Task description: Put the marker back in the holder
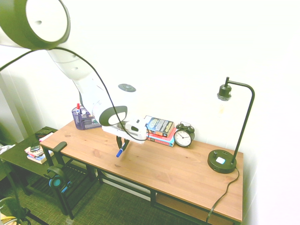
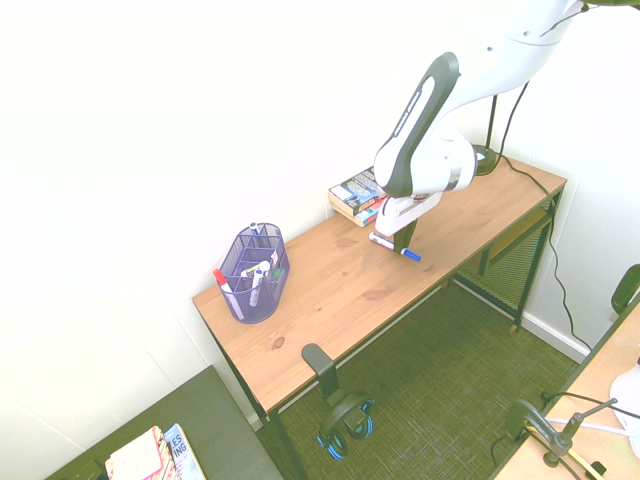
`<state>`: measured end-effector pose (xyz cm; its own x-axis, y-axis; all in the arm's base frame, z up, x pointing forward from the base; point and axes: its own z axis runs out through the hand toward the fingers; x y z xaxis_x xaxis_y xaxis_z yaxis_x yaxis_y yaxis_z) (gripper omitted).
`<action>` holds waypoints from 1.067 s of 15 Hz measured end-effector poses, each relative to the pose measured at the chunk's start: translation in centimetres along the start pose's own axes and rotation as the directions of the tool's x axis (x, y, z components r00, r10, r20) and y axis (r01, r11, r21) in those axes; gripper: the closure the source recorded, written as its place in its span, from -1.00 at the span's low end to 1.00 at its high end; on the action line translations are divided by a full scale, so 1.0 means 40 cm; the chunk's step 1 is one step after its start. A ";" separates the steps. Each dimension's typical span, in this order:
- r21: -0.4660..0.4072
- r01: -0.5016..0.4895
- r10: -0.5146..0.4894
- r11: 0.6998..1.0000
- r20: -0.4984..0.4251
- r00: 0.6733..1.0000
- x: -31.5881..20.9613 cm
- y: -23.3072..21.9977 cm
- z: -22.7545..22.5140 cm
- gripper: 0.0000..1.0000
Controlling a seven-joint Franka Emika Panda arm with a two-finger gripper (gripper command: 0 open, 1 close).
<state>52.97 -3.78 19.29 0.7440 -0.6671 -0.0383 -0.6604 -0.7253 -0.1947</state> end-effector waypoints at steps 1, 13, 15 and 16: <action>0.014 -0.019 0.019 1.000 0.014 1.000 -0.017 -0.039 -0.055 1.00; -0.170 -0.506 0.533 0.846 0.298 0.792 -0.107 -0.533 -0.361 1.00; -0.186 -0.551 0.579 0.814 0.339 0.741 -0.085 -0.588 -0.342 1.00; -0.191 -0.570 0.597 0.799 0.355 0.719 -0.070 -0.609 -0.328 1.00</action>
<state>65.62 13.52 37.01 0.1766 -0.8526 -0.4918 -0.9713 -0.2319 0.0533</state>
